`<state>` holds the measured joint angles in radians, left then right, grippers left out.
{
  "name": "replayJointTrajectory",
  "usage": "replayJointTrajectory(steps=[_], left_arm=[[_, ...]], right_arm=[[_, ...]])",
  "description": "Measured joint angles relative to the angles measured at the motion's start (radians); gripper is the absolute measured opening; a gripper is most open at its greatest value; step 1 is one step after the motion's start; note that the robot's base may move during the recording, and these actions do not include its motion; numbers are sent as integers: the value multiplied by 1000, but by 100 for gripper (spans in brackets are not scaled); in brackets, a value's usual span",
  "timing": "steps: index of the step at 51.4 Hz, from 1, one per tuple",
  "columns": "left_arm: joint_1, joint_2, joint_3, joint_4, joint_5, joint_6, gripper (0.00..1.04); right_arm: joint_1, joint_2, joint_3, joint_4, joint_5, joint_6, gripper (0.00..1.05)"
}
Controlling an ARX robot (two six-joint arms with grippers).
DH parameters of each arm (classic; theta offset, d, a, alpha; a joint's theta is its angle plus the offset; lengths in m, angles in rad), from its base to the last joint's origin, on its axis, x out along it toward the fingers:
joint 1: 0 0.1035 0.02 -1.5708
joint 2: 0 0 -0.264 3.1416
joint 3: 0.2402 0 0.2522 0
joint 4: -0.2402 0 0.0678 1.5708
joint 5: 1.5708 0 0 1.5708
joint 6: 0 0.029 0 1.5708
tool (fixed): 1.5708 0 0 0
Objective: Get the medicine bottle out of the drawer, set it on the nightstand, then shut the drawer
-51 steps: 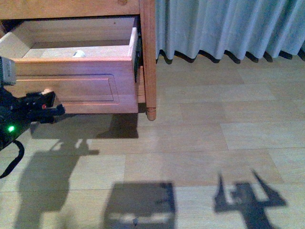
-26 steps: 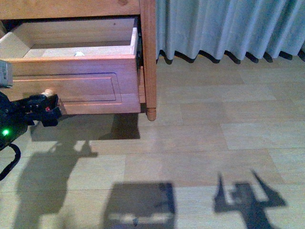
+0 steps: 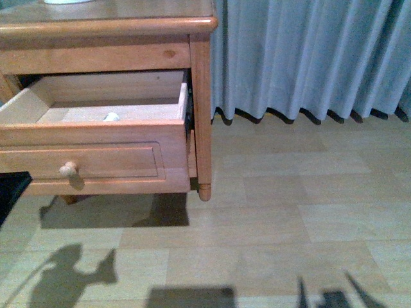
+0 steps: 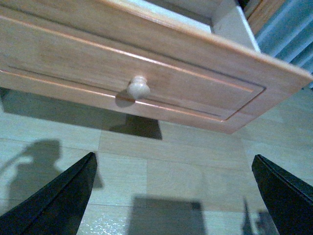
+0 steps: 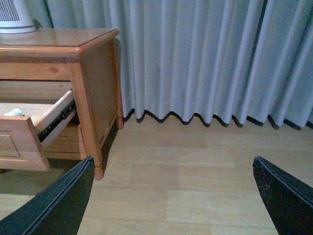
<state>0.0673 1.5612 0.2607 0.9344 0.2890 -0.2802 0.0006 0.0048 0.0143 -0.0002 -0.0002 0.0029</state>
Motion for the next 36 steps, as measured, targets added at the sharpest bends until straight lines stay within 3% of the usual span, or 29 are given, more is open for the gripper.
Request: replayJointTrajectory(steps=[20, 22, 26, 30, 36], left_arm=[[242, -698, 37, -760, 318, 23, 98], [248, -750, 39, -780, 300, 40, 97], [215, -913, -26, -648, 79, 145, 83], [179, -1067, -68, -647, -40, 211, 69], [132, -1135, -109, -657, -97, 249, 50]], right_arm=[[0, 0, 0, 0, 0, 0, 98], [0, 0, 0, 0, 0, 0, 98], [0, 0, 0, 0, 0, 0, 98], [0, 0, 0, 0, 0, 0, 98], [0, 0, 0, 0, 0, 0, 98]])
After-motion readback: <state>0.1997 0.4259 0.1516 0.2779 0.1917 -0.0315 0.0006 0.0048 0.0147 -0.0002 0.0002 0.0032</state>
